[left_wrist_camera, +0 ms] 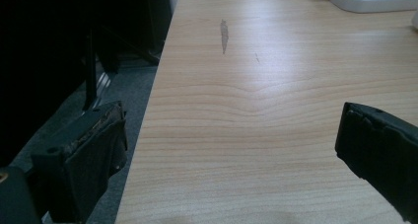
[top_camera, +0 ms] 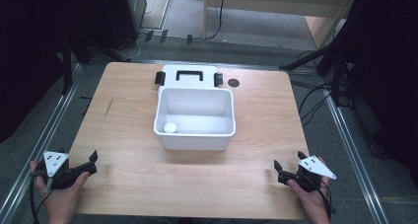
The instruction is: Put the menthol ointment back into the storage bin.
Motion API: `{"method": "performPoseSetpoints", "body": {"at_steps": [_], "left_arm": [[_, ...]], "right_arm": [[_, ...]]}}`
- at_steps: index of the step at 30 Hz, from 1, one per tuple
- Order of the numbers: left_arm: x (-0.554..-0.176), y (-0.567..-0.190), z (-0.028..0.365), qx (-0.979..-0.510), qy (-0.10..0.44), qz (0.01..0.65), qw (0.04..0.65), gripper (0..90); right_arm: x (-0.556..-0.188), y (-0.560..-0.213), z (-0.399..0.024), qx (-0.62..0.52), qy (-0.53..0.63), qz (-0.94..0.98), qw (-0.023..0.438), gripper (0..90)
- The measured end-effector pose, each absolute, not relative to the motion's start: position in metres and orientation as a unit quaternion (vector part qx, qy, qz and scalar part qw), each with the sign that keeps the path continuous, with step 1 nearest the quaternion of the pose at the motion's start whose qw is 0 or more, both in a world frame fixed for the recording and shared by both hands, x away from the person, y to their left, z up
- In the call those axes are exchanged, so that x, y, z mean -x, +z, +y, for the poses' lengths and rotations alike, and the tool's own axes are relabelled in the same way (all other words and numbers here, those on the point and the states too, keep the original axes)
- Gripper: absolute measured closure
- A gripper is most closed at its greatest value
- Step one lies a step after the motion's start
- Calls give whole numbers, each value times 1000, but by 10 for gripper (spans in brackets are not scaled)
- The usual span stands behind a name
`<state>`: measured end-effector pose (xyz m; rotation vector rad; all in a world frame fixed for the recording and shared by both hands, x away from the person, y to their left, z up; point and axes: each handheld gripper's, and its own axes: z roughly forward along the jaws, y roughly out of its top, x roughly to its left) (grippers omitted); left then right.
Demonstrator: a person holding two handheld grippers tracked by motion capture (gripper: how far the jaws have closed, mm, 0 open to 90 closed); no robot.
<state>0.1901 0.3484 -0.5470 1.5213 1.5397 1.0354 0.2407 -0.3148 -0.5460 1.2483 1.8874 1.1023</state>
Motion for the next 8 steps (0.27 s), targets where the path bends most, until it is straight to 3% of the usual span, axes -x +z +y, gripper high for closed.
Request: {"method": "performPoseSetpoints", "body": {"at_steps": [8], "left_arm": [[-195, -549, 346, -597, 402, 594, 360, 1]], "right_arm": [[-239, -546, -315, -472, 418, 713, 307, 80]]}}
